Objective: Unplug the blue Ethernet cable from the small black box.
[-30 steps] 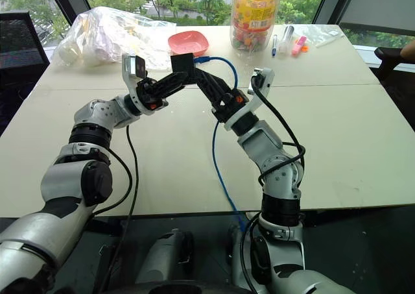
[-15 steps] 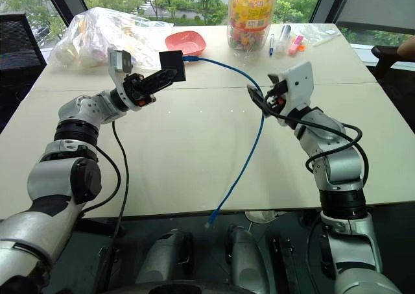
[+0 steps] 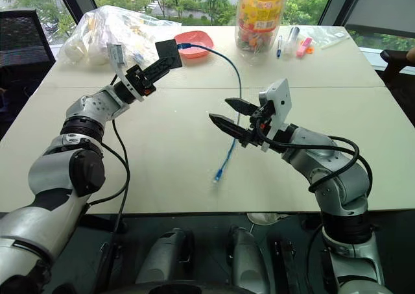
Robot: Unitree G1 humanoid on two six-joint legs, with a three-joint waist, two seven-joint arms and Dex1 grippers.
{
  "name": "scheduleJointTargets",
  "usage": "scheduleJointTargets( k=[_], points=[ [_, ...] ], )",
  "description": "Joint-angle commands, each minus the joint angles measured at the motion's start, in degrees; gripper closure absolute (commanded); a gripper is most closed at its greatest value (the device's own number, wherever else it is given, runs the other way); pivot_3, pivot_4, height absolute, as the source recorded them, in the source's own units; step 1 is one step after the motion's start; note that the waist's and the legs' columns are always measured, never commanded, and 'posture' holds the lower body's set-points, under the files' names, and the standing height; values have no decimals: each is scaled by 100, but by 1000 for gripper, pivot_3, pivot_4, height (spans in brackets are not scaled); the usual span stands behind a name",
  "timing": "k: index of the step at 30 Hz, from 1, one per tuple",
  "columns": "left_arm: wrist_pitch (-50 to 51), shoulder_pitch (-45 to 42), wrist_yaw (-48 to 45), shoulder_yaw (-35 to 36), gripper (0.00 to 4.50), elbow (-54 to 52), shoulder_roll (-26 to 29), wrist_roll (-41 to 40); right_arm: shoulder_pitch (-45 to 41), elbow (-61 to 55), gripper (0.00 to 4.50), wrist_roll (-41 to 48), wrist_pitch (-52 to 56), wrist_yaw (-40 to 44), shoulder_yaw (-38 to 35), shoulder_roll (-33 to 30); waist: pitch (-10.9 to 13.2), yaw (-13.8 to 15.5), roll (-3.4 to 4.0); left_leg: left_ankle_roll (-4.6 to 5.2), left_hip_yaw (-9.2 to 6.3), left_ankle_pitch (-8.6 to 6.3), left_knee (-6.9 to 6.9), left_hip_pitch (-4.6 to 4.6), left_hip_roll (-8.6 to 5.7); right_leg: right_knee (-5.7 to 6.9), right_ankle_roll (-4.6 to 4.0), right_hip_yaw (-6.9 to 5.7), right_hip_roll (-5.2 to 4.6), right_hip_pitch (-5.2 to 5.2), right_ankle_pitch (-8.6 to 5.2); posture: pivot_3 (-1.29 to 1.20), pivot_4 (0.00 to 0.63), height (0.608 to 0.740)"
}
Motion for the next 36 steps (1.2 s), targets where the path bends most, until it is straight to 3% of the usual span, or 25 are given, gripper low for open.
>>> scheduleJointTargets(
  k=[1,5,9,12,15,36],
  points=[
    [57,-127,-316,-38,4003,-101,1,-19,-267,-71,1326,208,-76,-89,-293,74,0,-1,0,0,0,0,0,0,0,0,0,0,0,0,0,0,150,740],
    [424,-48,-911,-270,4003,-330,-48,-12,-546,188,1326,331,-112,-296,-143,618,0,-18,0,0,0,0,-1,0,3,1,2,0,7,-1,2,0,150,740],
    [972,74,-1392,-452,4003,-748,-147,-157,-781,858,1326,239,-290,-579,71,1570,0,-19,0,0,-1,0,-2,0,4,7,1,1,12,-3,2,0,150,740],
    [1553,245,-1633,-521,4003,-1288,-213,-387,-911,1375,1326,247,-479,-872,8,2267,0,-46,0,0,-1,1,-1,1,5,11,-6,1,12,-2,7,0,150,740],
    [1891,469,-1694,-606,4003,-1774,-201,-523,-973,1473,1326,339,-571,-1004,-135,2580,0,-43,0,0,-3,1,-1,-2,4,11,-17,2,11,-2,14,0,150,740],
    [2156,797,-1507,-747,4003,-2316,-207,-730,-1175,1591,1326,583,-820,-1063,-345,2979,0,-143,1,0,-5,1,-2,1,4,11,-17,5,12,-2,14,0,150,740]
  ],
)
